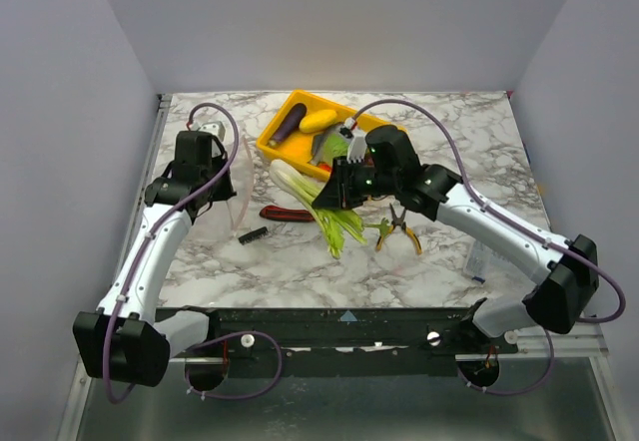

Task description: Place the food in the zip-top bag and seal the zipper

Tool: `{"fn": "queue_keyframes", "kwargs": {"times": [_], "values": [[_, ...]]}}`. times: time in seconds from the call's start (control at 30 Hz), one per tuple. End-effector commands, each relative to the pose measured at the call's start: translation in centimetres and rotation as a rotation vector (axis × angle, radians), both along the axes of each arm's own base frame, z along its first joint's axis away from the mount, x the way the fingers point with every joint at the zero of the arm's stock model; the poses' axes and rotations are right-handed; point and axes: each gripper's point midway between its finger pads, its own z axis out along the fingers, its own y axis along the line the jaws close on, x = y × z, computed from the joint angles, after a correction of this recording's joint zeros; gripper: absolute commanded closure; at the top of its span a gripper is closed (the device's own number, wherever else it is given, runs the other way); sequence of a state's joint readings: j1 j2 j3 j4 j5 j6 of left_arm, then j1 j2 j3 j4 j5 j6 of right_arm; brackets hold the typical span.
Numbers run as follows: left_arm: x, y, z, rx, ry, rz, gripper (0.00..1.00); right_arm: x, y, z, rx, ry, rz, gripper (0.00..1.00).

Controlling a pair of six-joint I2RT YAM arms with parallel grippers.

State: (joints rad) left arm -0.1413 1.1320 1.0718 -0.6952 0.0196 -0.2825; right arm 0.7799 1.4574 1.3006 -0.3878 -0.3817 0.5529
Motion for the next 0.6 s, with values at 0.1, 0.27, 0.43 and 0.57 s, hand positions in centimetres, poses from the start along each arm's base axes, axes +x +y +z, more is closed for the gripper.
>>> {"fn": "queue_keyframes", "kwargs": {"times": [0.1, 0.27, 0.43, 0.57], "values": [[0.4, -1.3, -0.4, -0.023, -0.013, -0.066, 1.0, -5.2, 0.2, 3.2, 0.135, 0.037, 0.094, 1.0], [-0.1, -2.1, -0.7, -0.064, -0.014, -0.085, 1.0, -6.8, 2.0, 3.8, 0.2, 0.07, 0.116, 1.0], [-1.0, -2.4, -1.5, -0.052, -0.006, -0.098, 1.0, -6.1, 3.5, 4.0, 0.211, 0.07, 0.06, 1.0], [-1.4, -2.7, -1.1, -0.053, -0.038, -0.107, 1.0, -4.2, 4.3, 2.4, 0.156, 0.098, -0.022, 1.0]]}}
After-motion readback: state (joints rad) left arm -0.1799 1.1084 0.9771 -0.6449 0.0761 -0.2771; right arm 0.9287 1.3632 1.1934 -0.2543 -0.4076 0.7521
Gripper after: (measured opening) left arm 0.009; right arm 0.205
